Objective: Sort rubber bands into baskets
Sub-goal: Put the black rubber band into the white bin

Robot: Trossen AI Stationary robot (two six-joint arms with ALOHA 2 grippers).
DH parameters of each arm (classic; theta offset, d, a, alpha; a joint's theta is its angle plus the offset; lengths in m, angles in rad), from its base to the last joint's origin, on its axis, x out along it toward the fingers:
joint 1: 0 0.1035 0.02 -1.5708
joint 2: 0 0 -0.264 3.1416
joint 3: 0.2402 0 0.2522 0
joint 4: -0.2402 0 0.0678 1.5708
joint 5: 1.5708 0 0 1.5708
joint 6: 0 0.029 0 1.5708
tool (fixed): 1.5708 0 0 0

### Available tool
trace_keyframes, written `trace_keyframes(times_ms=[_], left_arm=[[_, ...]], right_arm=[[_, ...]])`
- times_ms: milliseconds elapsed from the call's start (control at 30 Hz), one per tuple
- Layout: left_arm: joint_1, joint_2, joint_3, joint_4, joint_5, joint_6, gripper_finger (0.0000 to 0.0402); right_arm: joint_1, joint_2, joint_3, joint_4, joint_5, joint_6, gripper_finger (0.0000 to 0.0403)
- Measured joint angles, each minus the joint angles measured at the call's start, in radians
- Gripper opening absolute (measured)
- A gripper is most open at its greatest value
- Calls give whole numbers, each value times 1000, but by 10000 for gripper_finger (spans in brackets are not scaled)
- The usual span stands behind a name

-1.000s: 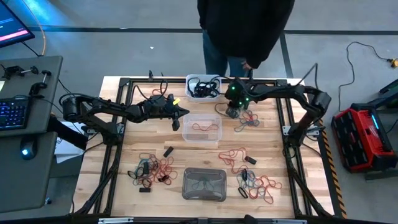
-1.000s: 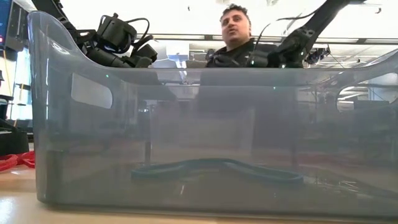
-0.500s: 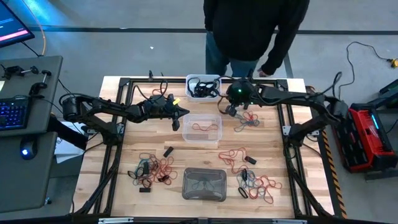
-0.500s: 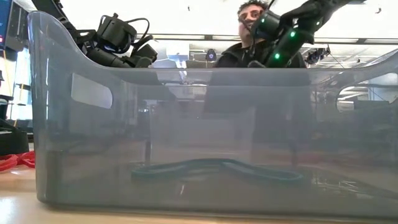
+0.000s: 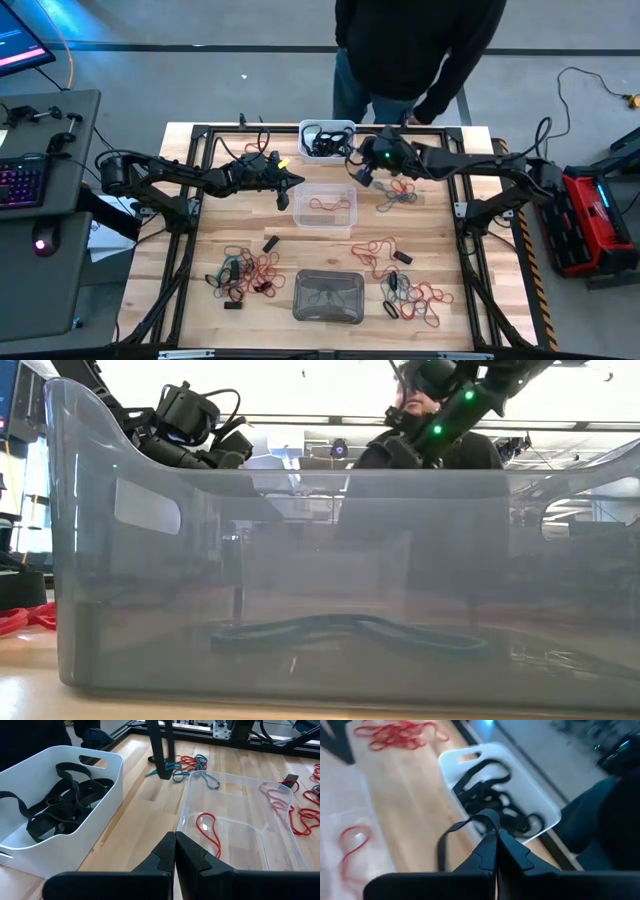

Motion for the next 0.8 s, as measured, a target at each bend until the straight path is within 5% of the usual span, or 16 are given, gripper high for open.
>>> trace_keyframes(times_ms=[233,800], left_arm=[[0,0,0,0,0,0,0],[0,0,0,-1,0,0,0]], right_arm=[[39,-1,-40,150,211,-24,0],[159,-6,-482,1086,341,-413,0]])
